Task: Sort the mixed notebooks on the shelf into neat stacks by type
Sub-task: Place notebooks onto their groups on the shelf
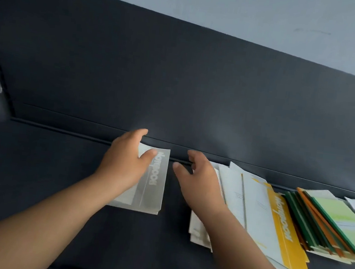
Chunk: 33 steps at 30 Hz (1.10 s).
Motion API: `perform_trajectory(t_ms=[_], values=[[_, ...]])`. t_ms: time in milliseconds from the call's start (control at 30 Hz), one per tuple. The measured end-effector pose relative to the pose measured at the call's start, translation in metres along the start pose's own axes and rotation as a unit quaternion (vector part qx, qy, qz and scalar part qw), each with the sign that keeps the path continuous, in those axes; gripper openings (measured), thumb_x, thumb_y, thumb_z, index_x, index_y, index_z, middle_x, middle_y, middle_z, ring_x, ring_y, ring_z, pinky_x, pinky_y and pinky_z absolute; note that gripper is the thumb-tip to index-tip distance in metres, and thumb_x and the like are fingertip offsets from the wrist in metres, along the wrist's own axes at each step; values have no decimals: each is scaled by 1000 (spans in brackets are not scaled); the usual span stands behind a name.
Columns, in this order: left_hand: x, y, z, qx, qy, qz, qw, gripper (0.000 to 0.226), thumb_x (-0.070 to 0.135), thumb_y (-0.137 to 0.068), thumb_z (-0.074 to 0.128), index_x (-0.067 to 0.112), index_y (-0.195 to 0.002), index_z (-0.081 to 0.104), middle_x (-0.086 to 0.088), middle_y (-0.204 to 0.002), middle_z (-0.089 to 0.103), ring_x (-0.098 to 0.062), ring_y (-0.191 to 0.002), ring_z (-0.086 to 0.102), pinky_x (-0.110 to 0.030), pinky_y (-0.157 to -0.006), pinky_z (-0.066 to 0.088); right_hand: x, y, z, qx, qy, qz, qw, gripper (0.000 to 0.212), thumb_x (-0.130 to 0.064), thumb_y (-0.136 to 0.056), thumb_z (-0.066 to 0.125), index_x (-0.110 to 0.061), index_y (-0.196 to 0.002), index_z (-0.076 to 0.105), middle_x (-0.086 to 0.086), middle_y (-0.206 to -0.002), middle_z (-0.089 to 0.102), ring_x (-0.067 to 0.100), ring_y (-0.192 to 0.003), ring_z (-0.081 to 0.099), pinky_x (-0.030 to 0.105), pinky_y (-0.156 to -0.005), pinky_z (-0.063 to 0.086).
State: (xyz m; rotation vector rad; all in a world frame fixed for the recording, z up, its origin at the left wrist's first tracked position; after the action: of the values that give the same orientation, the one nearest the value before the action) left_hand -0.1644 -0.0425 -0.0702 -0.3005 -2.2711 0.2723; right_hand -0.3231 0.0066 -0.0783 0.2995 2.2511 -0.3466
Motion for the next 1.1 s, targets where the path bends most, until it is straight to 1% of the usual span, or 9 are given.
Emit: perform_trajectory(t_ms=[233,367,467,567,667,767,833,967,1100], values=[[65,27,42,-80,50,32,995,57,41,-94,53,27,-146,34,8,-149,39,-11,-137,35,-27,-106,31,29,21,-74,53,-3,3,999,50,-36,-94,59,-23,-140,45,-6,-141,50,12,-129,46,32,-105,40],[91,41,69,-122,25,30,992,59,42,-95,50,24,-148,30,6,-151,35,-14,-138,34,-29,-106,31,65,29,-106,50,33,37,998,52,-35,-94,60,-21,-141,44,-4,-143,47,15,-131,44,26,-98,36],[103,50,89,-157,-9,15,987,63,44,-95,49,22,-149,26,4,-154,32,-16,-140,31,-30,-107,30,96,33,-126,41,96,77,992,58,-39,-94,58,-19,-145,40,0,-148,42,21,-134,41,32,-106,37],[114,60,104,-186,-58,-14,981,57,45,-95,48,18,-144,34,1,-148,40,-20,-135,37,-30,-100,33,125,35,-135,-8,160,128,979,66,-47,-93,55,-17,-147,33,3,-150,38,28,-136,37,41,-109,36],[123,67,117,-209,-152,-35,965,57,53,-94,42,15,-137,37,-1,-137,51,-25,-127,45,-37,-99,36,143,38,-132,-68,195,153,966,71,-57,-92,45,-21,-150,27,-1,-157,28,30,-144,24,45,-116,24],[128,72,133,-214,-203,-47,954,59,59,-91,40,16,-130,35,-1,-121,57,-26,-114,51,-40,-93,37,146,39,-126,-111,213,132,962,68,-62,-93,34,-31,-153,21,-14,-162,11,32,-149,2,54,-118,9],[132,75,139,-209,-180,-57,960,68,58,-89,44,16,-139,26,-2,-128,54,-27,-118,50,-40,-95,38,144,38,-122,-147,210,108,961,66,-62,-94,29,-34,-153,18,-18,-162,6,31,-150,-6,58,-117,6],[134,79,141,-205,-75,-109,970,91,49,-86,61,21,-151,4,-2,-149,37,-25,-133,40,-35,-100,39,148,31,-133,-152,181,58,970,52,-38,-103,27,-24,-153,22,-3,-164,9,22,-151,0,49,-121,2],[139,82,141,-200,-70,-141,967,82,43,-84,62,23,-148,14,0,-137,47,-24,-119,51,-38,-94,47,155,31,-143,-127,111,124,978,69,-41,-100,43,-26,-156,6,2,-164,2,31,-148,17,43,-117,23]])
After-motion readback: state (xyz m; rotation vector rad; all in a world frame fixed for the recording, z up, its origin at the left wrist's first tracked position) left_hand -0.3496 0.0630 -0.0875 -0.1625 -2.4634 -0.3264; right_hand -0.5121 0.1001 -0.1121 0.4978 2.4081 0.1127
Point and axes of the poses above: each hand's wrist, its own y-axis away from the middle knuckle, its own z-axis out of the palm, x = y × z, the point moved 1 cm from there along -y, towards the middle knuckle
